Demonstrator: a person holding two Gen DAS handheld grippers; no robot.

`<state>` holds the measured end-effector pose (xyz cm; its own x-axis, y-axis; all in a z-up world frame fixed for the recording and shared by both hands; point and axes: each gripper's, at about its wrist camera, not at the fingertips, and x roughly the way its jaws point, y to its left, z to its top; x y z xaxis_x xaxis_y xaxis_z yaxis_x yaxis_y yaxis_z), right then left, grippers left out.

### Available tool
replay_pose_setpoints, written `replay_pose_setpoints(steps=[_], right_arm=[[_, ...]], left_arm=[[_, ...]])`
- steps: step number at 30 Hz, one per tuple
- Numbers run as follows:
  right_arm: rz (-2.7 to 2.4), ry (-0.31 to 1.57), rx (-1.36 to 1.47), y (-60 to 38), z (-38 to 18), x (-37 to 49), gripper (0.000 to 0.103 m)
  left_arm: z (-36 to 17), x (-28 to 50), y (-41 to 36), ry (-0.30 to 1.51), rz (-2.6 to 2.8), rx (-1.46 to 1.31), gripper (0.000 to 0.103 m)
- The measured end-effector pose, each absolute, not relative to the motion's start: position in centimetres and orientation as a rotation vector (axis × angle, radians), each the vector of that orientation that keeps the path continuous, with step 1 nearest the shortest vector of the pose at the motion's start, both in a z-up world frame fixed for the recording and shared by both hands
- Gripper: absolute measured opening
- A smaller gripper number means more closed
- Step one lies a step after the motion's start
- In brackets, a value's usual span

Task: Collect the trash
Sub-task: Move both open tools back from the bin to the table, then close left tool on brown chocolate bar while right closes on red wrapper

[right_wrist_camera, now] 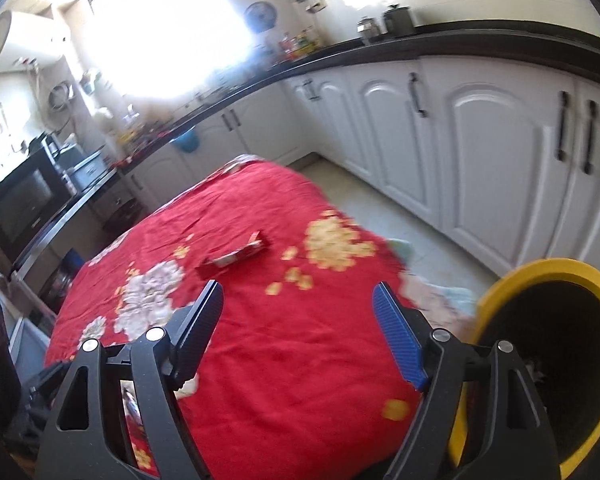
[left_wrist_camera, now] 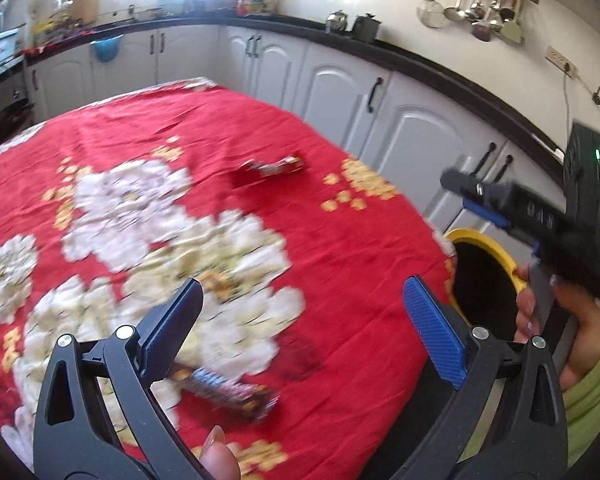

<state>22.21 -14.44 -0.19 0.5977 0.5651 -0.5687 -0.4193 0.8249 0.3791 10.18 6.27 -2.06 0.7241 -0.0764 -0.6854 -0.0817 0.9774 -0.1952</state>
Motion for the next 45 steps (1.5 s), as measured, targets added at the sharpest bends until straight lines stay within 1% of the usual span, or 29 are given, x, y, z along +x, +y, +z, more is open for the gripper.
replay_pose_setpoints(steps=[8,14,15,17,19,25,28,29,31,33,35,36,38,39,40,41,45], right_arm=[[0.621,0.833,0.174,-7.8,-1.5,24.6,0.075],[0.62,0.904,0.165,-4.4,-3.5,26.4,0.075],[0.618,0.914,0.166,-3.8,-3.8,26.8,0.075],[0.611,0.936,0.171,-2.8,-4.4,27.6,0.075],[0.597,0.956,0.181,-2.0,-5.0,28.6,0.075],[0.546,1.025,0.272,-0.3,-6.4,32.0,0.07],[0.516,1.049,0.294,0.4,-6.8,33.4,0.064],[0.509,1.05,0.294,0.6,-6.9,33.7,0.06],[0.502,1.051,0.283,1.2,-7.1,34.4,0.052],[0.504,1.054,0.272,1.6,-7.3,34.9,0.04],[0.503,1.046,0.236,2.0,-7.4,35.1,0.031],[0.513,1.038,0.221,2.3,-7.5,35.0,0.028],[0.546,1.023,0.191,2.3,-7.6,34.4,0.022],[0.55,1.016,0.181,2.2,-7.7,34.1,0.02],[0.56,1.005,0.172,1.9,-7.8,33.7,0.019],[0.569,0.997,0.166,1.6,-7.9,33.3,0.017],[0.591,0.964,0.135,0.0,-8.1,31.3,0.015]], left_arm=[[-4.3,7.3,11.4,0.846,0.046,-0.366,0.092],[-6.5,6.1,12.6,0.913,0.0,-0.522,0.092],[-6.8,6.1,12.5,0.921,-0.003,-0.54,0.091],[-7.4,6.2,12.1,0.934,-0.024,-0.562,0.085],[-7.9,6.6,11.5,0.944,-0.027,-0.56,0.083],[-8.4,7.7,11.3,0.923,-0.007,-0.583,0.081],[-8.5,8.4,11.6,0.908,0.019,-0.574,0.073],[-8.5,8.5,11.6,0.906,0.025,-0.571,0.069],[-8.6,8.9,11.8,0.903,0.043,-0.566,0.064],[-8.5,9.1,11.7,0.9,0.06,-0.538,0.058],[-8.5,9.3,11.7,0.894,0.079,-0.511,0.048],[-8.6,9.4,11.6,0.893,0.086,-0.493,0.044],[-8.7,9.4,11.7,0.891,0.099,-0.466,0.03],[-8.7,9.4,11.8,0.89,0.103,-0.464,0.027],[-8.8,9.5,12.0,0.891,0.106,-0.462,0.02],[-8.9,9.5,12.2,0.892,0.107,-0.461,0.017],[-8.9,9.6,12.4,0.889,0.095,-0.441,0.016]])
